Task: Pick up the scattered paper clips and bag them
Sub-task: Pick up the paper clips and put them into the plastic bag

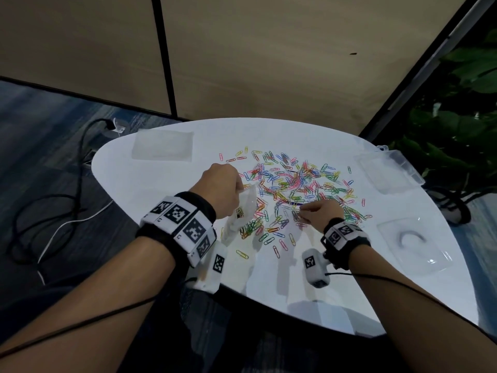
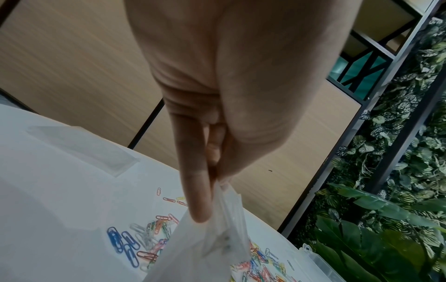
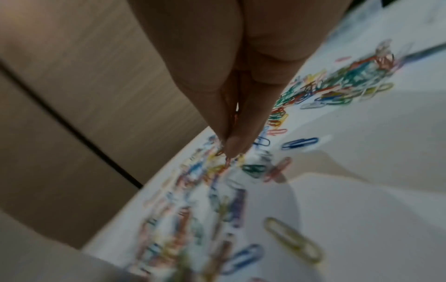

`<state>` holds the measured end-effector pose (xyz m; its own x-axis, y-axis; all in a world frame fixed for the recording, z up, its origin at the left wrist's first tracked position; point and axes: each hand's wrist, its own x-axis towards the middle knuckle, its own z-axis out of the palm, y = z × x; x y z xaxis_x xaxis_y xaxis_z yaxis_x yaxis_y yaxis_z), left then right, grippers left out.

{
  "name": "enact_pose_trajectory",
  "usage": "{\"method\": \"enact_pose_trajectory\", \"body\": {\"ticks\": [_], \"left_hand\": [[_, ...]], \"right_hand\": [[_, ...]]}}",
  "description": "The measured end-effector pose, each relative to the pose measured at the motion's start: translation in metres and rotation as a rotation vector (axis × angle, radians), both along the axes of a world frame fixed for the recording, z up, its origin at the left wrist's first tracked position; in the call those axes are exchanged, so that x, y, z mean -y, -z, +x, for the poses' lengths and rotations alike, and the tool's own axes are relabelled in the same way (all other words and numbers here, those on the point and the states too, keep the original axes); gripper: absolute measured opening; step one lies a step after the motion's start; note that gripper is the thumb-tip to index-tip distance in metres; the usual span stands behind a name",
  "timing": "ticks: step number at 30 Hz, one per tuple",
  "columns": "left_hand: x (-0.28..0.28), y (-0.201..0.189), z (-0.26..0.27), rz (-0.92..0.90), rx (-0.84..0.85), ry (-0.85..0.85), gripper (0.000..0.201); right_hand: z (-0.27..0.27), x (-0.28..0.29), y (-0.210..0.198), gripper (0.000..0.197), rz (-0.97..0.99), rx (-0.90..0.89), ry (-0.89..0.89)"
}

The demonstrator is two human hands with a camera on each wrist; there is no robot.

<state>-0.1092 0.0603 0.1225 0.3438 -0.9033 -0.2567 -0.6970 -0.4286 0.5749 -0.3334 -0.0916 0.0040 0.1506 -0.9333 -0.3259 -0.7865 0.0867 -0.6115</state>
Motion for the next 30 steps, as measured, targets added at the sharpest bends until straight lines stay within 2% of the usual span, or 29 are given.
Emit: {"method": "enact_pose_trajectory", "body": {"ticks": [2, 4, 6, 8, 12, 15, 16, 18, 20, 23, 26, 27, 29, 30], "left_hand": [[0.000, -0.001, -0.001, -0.006, 0.004, -0.002, 0.029], [0.001, -0.002, -0.003, -0.003, -0.001, -0.005, 0.029], [0.002, -0.002, -0.007, 0.005, -0.011, -0.005, 0.030], [0.002, -0.001, -0.012, 0.000, -0.024, -0.002, 0.029], [0.002, 0.001, -0.021, -0.031, -0.024, 0.011, 0.022], [0.002, 0.002, -0.025, -0.035, -0.036, 0.027, 0.020], [0.002, 0.003, -0.026, -0.040, -0.032, 0.032, 0.021], [0.002, 0.005, -0.025, -0.051, -0.035, 0.031, 0.021], [0.002, 0.006, -0.025, -0.054, -0.055, 0.036, 0.021], [0.003, 0.008, -0.026, -0.053, -0.054, 0.053, 0.021], [0.005, 0.009, -0.024, -0.069, -0.037, 0.034, 0.021], [0.006, 0.008, -0.022, -0.069, -0.041, 0.020, 0.020], [0.005, 0.007, -0.018, -0.068, -0.049, -0.007, 0.019], [0.005, 0.006, -0.016, -0.071, -0.050, -0.013, 0.020]], "right_hand": [[0.003, -0.006, -0.019, 0.007, 0.169, 0.340, 0.128], [0.013, -0.021, -0.044, 0.012, 0.278, 0.659, 0.168], [0.028, -0.041, -0.069, 0.020, 0.351, 0.826, 0.112], [0.041, -0.059, -0.082, 0.020, 0.397, 0.885, 0.033], [0.062, -0.086, -0.076, 0.010, 0.449, 0.852, 0.037], [0.074, -0.097, -0.062, 0.019, 0.470, 0.801, 0.034], [0.077, -0.098, -0.058, 0.020, 0.435, 0.743, -0.006], [0.079, -0.100, -0.057, 0.017, 0.233, 0.505, -0.147], [0.078, -0.099, -0.062, 0.023, 0.022, 0.239, -0.317], [0.077, -0.093, -0.072, 0.029, -0.009, 0.020, -0.536], [0.072, -0.089, -0.085, 0.028, 0.011, 0.077, -0.607], [0.069, -0.086, -0.089, 0.028, 0.028, 0.164, -0.575], [0.056, -0.076, -0.092, 0.027, 0.152, 0.412, -0.396], [0.047, -0.069, -0.091, 0.025, 0.159, 0.458, -0.314]]}}
